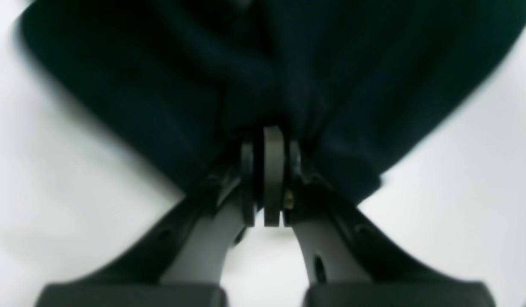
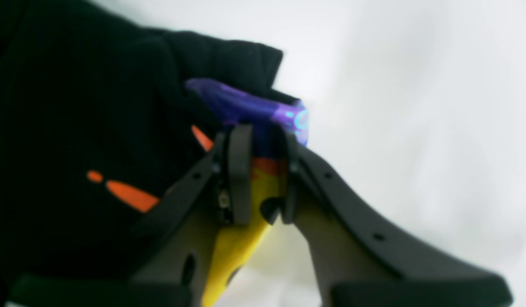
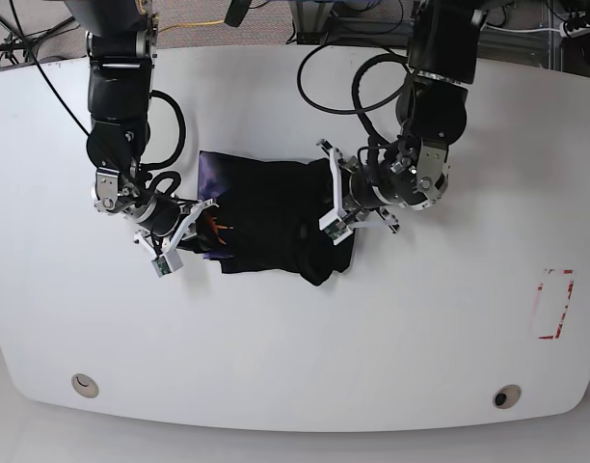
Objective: Fold the T-shirt properly
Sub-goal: 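Rotate and square the folded shirt with both grippers, then release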
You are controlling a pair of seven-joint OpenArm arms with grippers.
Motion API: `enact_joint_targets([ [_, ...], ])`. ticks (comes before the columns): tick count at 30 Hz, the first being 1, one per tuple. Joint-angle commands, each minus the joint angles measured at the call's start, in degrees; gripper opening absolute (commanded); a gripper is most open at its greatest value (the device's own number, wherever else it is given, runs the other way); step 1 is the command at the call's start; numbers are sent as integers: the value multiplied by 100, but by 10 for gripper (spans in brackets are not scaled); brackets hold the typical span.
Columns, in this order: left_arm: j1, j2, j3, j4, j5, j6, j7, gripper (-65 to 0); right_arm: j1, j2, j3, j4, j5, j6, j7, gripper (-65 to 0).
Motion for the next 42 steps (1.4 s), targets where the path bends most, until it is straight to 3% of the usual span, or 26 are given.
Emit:
enact_joint_targets([
  [1, -194, -197, 10, 24, -29, 23, -188, -637, -273, 59, 8, 534, -162, 43, -474, -555],
  [6, -696, -417, 36, -881, -29, 14, -540, -637, -853, -46, 8, 1642, -153, 43, -1028, -555],
  [10, -1047, -487, 1, -1532, -29, 14, -795, -637, -1275, -406, 219, 2696, -197, 43, -1793, -555],
  [14, -1267, -487, 1, -1681, -29, 14, -936, -637, -1381, -776, 351, 3453, -206, 43, -2478, -555],
  [19, -1452, -487, -157, -1462, -37, 14, -909, -639, -1337, -846, 351, 4209, -206, 43, -3129, -555],
  [28, -1460, -487, -632, -169, -37, 5, -144, -639, -889, -617, 334, 4068, -215, 43, -3217, -553],
  [36, -810, -487, -641, 736, -29, -302, 102, -639, -642, -459, 307, 2565, -215, 43, -2004, -553],
  [42, -159, -303, -517, 1035, -29, -311, 348, -639, -748, -398, 316, 2292, -206, 43, -1916, -553],
])
